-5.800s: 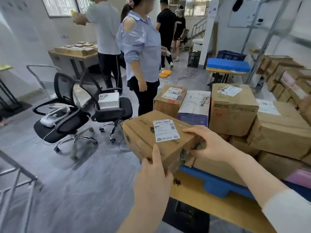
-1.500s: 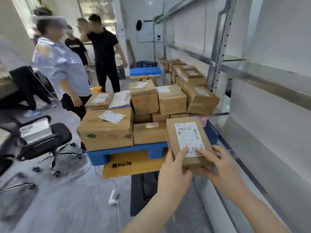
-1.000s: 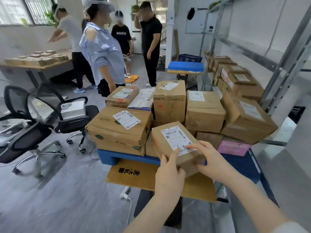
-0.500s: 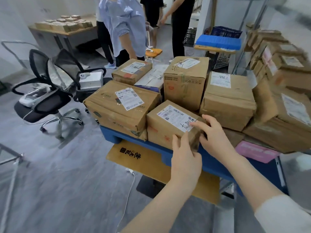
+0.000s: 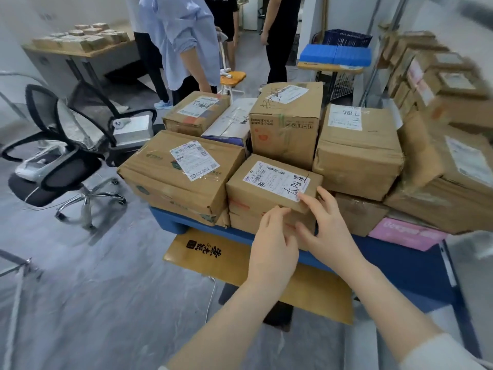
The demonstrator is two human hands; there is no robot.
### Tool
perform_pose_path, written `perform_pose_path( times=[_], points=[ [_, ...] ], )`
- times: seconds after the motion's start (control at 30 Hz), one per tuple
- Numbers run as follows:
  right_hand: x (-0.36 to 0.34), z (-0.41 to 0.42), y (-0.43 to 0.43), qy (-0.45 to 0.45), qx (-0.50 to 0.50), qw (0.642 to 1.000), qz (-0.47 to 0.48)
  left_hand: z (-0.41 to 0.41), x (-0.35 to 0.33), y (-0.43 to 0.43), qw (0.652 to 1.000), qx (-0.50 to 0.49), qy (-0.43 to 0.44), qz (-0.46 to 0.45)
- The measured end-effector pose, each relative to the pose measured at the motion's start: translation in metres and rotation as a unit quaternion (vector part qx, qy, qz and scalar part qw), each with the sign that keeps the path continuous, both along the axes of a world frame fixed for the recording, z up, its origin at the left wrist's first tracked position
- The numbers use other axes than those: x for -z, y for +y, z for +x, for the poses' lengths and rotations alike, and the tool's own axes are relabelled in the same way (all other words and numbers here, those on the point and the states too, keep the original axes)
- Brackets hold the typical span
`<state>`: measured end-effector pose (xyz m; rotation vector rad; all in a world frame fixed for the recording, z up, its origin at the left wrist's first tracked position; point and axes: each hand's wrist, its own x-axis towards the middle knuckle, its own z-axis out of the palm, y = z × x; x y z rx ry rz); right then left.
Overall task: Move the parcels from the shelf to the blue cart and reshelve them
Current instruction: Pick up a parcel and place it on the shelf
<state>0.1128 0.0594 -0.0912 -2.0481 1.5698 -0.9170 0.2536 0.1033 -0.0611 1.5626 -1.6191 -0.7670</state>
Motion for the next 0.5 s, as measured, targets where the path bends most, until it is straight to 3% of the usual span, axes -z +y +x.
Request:
perform_pose_path(
  times=[0.13,0.23,0.33,0.5],
  points=[
    [0.001,0.005,-0.001,0.03,0.03,0.999,-0.026,0.052,-0.004,-0.003,0.979,-0.132,-0.108,-0.114],
    [0.0,0.005,0.0,0.042,0.034,0.998,-0.02,0.089,-0.006,-0.013,0.966,-0.232,-0.117,-0.02],
    [-0.001,0.005,0.002,0.046,0.037,0.998,-0.017,0.098,-0.006,-0.019,0.975,-0.209,-0.064,0.038],
    [-0.004,0.005,0.006,0.047,0.038,0.998,-0.007,0.091,-0.001,-0.024,0.985,-0.172,-0.028,0.013]
  ],
)
